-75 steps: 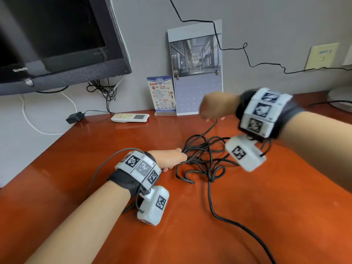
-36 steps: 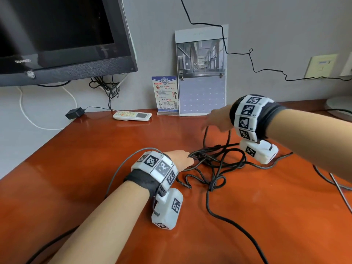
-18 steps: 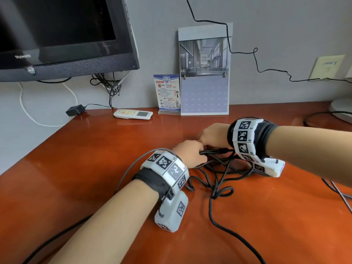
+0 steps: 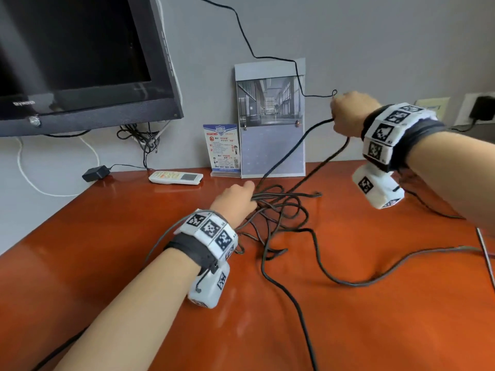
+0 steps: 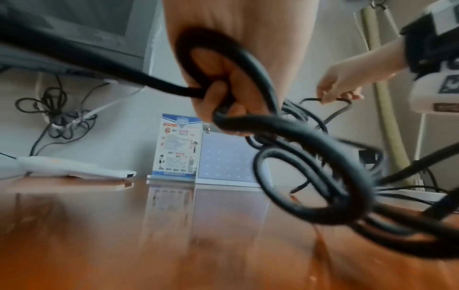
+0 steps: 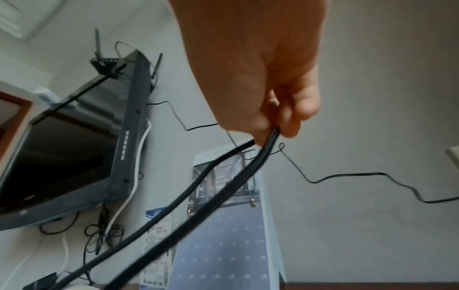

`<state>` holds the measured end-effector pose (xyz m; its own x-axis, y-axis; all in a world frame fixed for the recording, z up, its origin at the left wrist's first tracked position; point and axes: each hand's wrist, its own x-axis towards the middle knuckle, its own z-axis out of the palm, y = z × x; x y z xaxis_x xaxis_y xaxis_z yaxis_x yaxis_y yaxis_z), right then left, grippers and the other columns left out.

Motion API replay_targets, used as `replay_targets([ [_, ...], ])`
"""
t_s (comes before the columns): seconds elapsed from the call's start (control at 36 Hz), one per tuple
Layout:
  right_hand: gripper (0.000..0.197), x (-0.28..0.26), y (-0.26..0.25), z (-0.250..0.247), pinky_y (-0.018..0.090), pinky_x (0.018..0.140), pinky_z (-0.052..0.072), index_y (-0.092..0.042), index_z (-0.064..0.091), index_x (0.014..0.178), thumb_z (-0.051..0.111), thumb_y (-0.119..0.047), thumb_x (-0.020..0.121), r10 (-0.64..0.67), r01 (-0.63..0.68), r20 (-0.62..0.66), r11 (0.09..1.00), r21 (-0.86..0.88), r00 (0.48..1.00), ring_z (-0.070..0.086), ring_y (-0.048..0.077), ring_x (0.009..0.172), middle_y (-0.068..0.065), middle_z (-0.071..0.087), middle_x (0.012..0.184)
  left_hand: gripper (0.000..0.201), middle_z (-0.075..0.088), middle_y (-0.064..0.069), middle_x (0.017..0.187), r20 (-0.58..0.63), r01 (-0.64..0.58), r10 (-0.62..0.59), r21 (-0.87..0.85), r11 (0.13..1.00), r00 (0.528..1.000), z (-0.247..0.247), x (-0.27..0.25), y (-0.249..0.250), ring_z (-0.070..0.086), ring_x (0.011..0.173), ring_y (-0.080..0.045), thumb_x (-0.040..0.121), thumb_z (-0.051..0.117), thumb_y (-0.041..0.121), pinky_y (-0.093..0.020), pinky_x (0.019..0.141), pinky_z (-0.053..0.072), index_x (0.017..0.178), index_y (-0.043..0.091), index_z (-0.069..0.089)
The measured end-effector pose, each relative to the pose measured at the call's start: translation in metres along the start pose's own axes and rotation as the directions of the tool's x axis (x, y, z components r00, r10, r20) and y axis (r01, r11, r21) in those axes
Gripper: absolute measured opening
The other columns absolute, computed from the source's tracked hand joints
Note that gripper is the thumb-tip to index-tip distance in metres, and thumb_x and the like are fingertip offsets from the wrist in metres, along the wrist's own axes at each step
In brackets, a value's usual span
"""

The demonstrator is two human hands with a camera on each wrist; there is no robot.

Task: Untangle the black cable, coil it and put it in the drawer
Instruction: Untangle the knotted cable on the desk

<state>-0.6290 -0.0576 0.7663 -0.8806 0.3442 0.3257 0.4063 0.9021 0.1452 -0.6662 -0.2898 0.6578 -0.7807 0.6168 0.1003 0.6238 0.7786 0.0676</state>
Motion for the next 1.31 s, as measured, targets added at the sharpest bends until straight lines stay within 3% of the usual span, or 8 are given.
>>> replay_targets([
  [0.11, 0.018, -0.009, 0.012, -0.002, 0.035, 0.066, 0.042, 0.005, 0.062, 0.099, 0.051, 0.0, 0.085, 0.103, -0.103, 0.027, 0.995, -0.004, 0.994, 0.055, 0.034, 0.079, 0.019, 0.057, 0.089, 0.024, 0.059, -0.02, 0.102, -0.05, -0.013, 0.012, -0.013, 1.0, 0.999, -0.01, 0.0, 0.003, 0.054, 0.084, -0.033, 0.098, 0.043, 0.018, -0.034, 0.064, 0.037, 0.116, 0.003, 0.042],
  [0.25, 0.044, -0.013, -0.015, 0.003, 0.04, 0.088, 0.044, -0.009, 0.045, 0.133, 0.053, -0.01, 0.09, -0.127, 0.127, 0.012, 0.976, -0.178, 0.992, 0.045, 0.029, 0.122, 0.01, 0.048, 0.131, 0.024, 0.061, -0.02, 0.098, -0.053, -0.126, 0.134, 0.122, 0.984, 0.99, -0.027, 0.002, 0.016, 0.05, 0.076, -0.03, 0.098, 0.044, 0.017, -0.034, 0.06, 0.036, 0.118, 0.003, 0.039],
  [0.47, 0.08, -0.025, -0.062, 0.003, 0.052, 0.115, -0.001, -0.034, -0.003, 0.15, 0.051, -0.017, 0.093, -0.634, 0.636, 0.143, 0.678, -0.37, 0.76, -0.009, 0.022, 0.146, -0.005, -0.005, 0.159, 0.031, 0.063, -0.018, 0.098, -0.076, -0.224, 0.256, 0.291, 0.93, 0.964, -0.041, -0.005, 0.018, 0.06, 0.085, -0.033, 0.1, 0.046, 0.022, -0.035, 0.064, 0.041, 0.123, 0.004, 0.036],
  [0.58, 0.064, -0.027, -0.074, 0.008, 0.052, 0.115, 0.0, -0.035, 0.01, 0.15, 0.046, -0.03, 0.097, -0.662, 0.687, 0.226, 0.604, -0.403, 0.714, -0.006, 0.021, 0.146, -0.004, 0.007, 0.159, 0.034, 0.063, -0.016, 0.102, -0.088, -0.249, 0.293, 0.335, 0.909, 0.952, -0.045, -0.008, 0.018, 0.062, 0.091, -0.033, 0.099, 0.046, 0.024, -0.037, 0.069, 0.045, 0.125, 0.005, 0.035],
  [0.67, 0.038, -0.031, -0.079, 0.007, 0.043, 0.112, 0.019, -0.026, 0.044, 0.136, 0.039, -0.035, 0.099, -0.694, 0.696, 0.148, 0.636, -0.334, 0.705, 0.031, 0.02, 0.137, -0.001, 0.045, 0.14, 0.035, 0.062, -0.014, 0.096, -0.091, -0.261, 0.311, 0.354, 0.898, 0.946, -0.046, -0.01, 0.018, 0.062, 0.087, -0.032, 0.099, 0.047, 0.023, -0.035, 0.065, 0.041, 0.127, 0.006, 0.034],
  [0.81, 0.034, -0.031, -0.078, -0.003, 0.03, 0.066, 0.038, -0.015, 0.059, 0.108, 0.033, -0.036, 0.102, -0.613, 0.588, 0.027, 0.744, -0.316, 0.79, 0.06, 0.025, 0.095, 0.004, 0.064, 0.104, 0.037, 0.061, -0.015, 0.096, -0.067, -0.248, 0.285, 0.332, 0.91, 0.956, -0.047, -0.01, 0.017, 0.059, 0.083, -0.031, 0.099, 0.047, 0.019, -0.034, 0.063, 0.038, 0.132, 0.007, 0.034],
  [1.03, 0.033, -0.02, -0.038, -0.017, 0.034, 0.072, 0.043, -0.006, 0.062, 0.11, 0.042, -0.03, 0.1, -0.263, 0.259, -0.149, 0.965, -0.047, 0.953, 0.059, 0.034, 0.1, 0.016, 0.062, 0.109, 0.018, 0.055, -0.013, 0.082, -0.161, -0.169, 0.192, 0.143, 0.975, 0.968, -0.058, -0.008, 0.015, 0.054, 0.074, -0.029, 0.097, 0.048, 0.017, -0.036, 0.063, 0.044, 0.11, 0.005, 0.042],
  [1.31, 0.03, -0.027, -0.011, -0.006, 0.033, 0.071, 0.042, -0.003, 0.065, 0.109, 0.047, -0.025, 0.099, 0.028, -0.014, -0.094, 0.989, 0.147, 0.995, 0.06, 0.036, 0.098, 0.019, 0.061, 0.109, 0.021, 0.054, -0.014, 0.076, -0.21, -0.243, 0.26, 0.1, 0.965, 0.943, -0.063, -0.019, 0.019, 0.055, 0.07, -0.03, 0.095, 0.054, 0.02, -0.036, 0.06, 0.043, 0.094, 0.013, 0.034],
])
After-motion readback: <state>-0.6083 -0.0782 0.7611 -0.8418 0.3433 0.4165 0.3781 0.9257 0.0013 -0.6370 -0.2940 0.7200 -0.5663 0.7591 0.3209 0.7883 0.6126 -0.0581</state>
